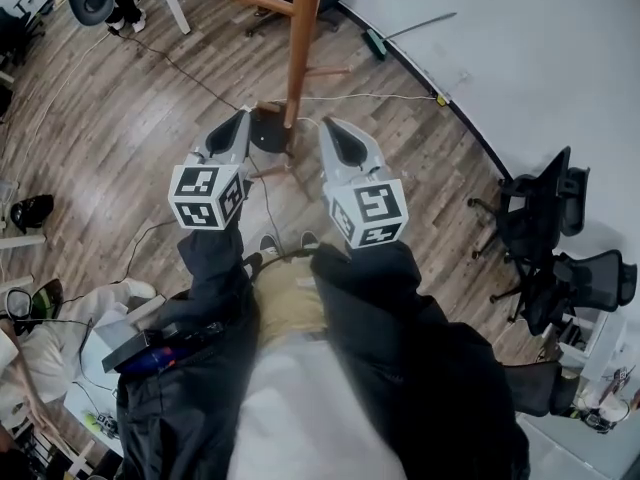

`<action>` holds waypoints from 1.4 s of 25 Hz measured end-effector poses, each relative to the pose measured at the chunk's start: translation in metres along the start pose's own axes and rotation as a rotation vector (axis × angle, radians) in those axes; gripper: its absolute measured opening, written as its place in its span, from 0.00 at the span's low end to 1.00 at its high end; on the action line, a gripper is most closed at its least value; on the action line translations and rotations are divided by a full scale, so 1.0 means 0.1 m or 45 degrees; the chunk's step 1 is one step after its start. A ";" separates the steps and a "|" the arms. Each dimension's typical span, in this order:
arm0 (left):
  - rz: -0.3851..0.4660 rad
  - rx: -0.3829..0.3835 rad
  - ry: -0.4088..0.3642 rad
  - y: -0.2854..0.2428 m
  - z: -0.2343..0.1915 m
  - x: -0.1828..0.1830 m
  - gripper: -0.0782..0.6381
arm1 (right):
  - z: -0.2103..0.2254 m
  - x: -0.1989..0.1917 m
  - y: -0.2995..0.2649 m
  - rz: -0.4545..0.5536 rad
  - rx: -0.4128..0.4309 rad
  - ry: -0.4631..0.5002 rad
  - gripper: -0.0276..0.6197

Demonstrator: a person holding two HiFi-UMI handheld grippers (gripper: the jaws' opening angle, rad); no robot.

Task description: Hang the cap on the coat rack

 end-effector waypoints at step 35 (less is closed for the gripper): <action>0.241 0.093 -0.088 0.17 0.44 0.58 0.11 | -0.08 0.47 -0.04 0.207 -0.006 0.053 0.04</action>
Point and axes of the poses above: the fingertips, and each gripper's own axes: y backward along the fingers, z to its right, x out of its top, the point moved 3 cm from there along y, backward along the fingers, and after that the axes turned 4 degrees about z, right-handed, at the moved point
